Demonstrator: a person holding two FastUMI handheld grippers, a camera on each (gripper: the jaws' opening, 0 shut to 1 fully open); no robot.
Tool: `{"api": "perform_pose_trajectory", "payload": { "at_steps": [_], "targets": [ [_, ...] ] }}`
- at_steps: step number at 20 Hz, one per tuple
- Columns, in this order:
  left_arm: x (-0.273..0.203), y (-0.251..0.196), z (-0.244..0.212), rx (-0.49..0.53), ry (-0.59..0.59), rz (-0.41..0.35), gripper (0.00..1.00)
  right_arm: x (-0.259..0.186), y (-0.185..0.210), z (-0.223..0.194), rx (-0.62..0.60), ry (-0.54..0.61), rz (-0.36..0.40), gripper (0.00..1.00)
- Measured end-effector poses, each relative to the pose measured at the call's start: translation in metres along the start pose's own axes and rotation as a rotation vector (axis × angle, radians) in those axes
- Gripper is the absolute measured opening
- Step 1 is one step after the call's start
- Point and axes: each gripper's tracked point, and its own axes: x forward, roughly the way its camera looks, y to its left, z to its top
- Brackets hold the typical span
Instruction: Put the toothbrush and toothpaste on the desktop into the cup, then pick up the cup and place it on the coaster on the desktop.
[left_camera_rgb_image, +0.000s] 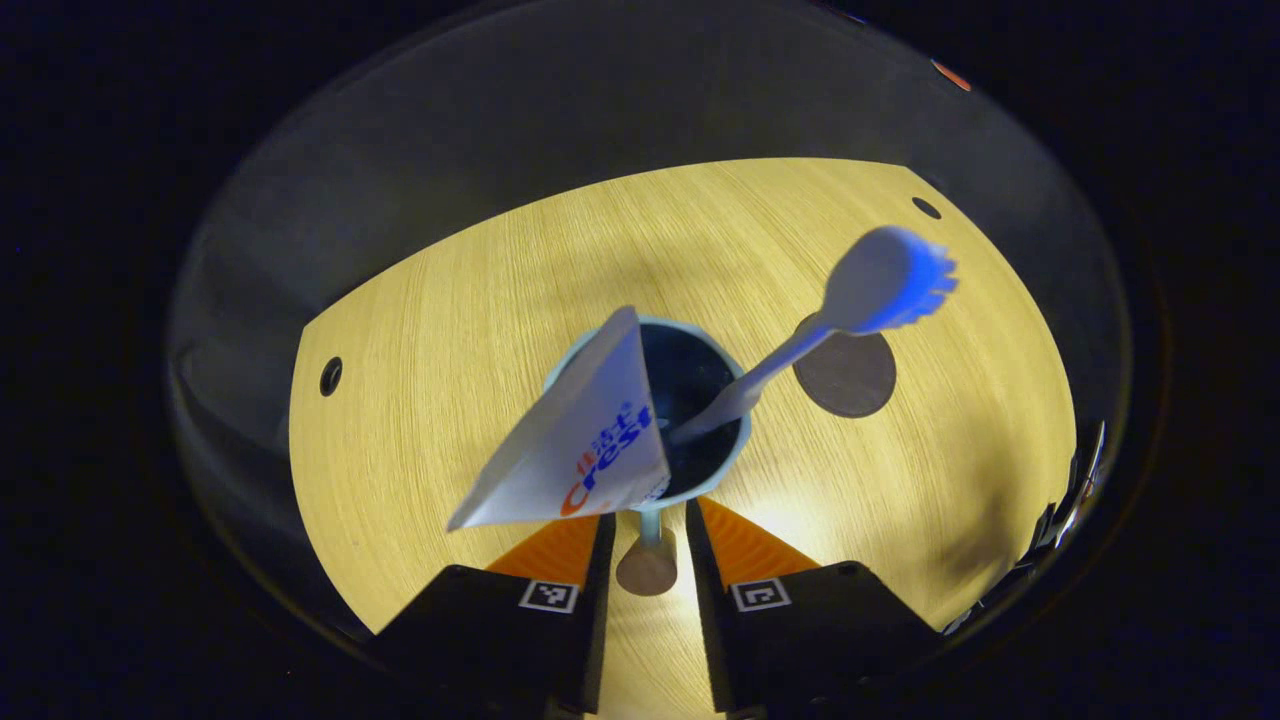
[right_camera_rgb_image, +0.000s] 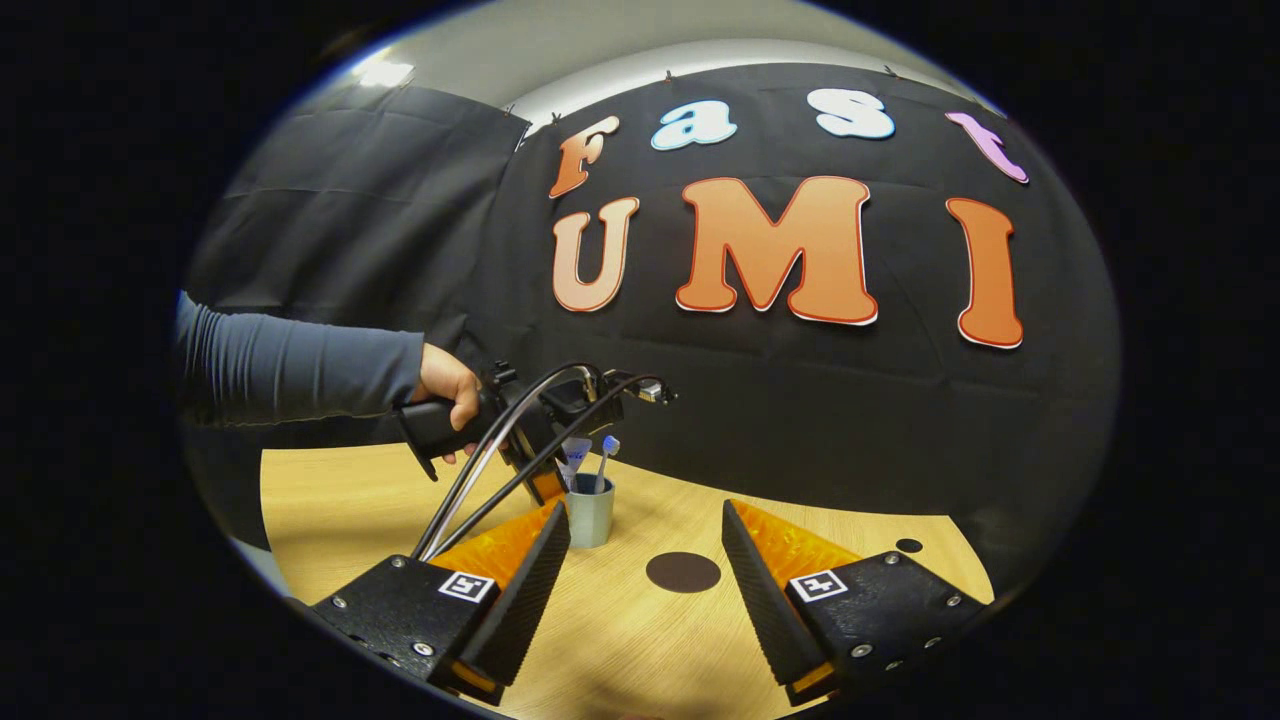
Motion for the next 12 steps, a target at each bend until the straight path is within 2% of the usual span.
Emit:
{"api": "perform_pose_trajectory", "payload": {
  "at_steps": [1,2,3,7,12],
  "targets": [
    [0.003,0.002,0.005,-0.001,0.008,0.002,0.31,-0.002,0.0,-0.003,0.003,-0.001,0.001,0.92],
    [0.001,0.004,0.014,-0.013,0.007,-0.002,0.35,-0.003,-0.001,-0.005,0.005,0.003,-0.005,0.92],
    [0.002,0.004,0.028,-0.019,-0.015,-0.003,0.27,-0.002,-0.001,-0.007,0.007,0.006,-0.008,0.92],
    [0.006,0.003,0.081,-0.026,-0.045,0.014,0.24,-0.004,-0.008,-0.012,0.016,0.021,-0.038,0.92],
    [-0.024,-0.014,0.098,-0.018,-0.068,0.0,0.24,-0.016,-0.019,-0.011,0.005,0.017,-0.076,0.92]
  ]
}}
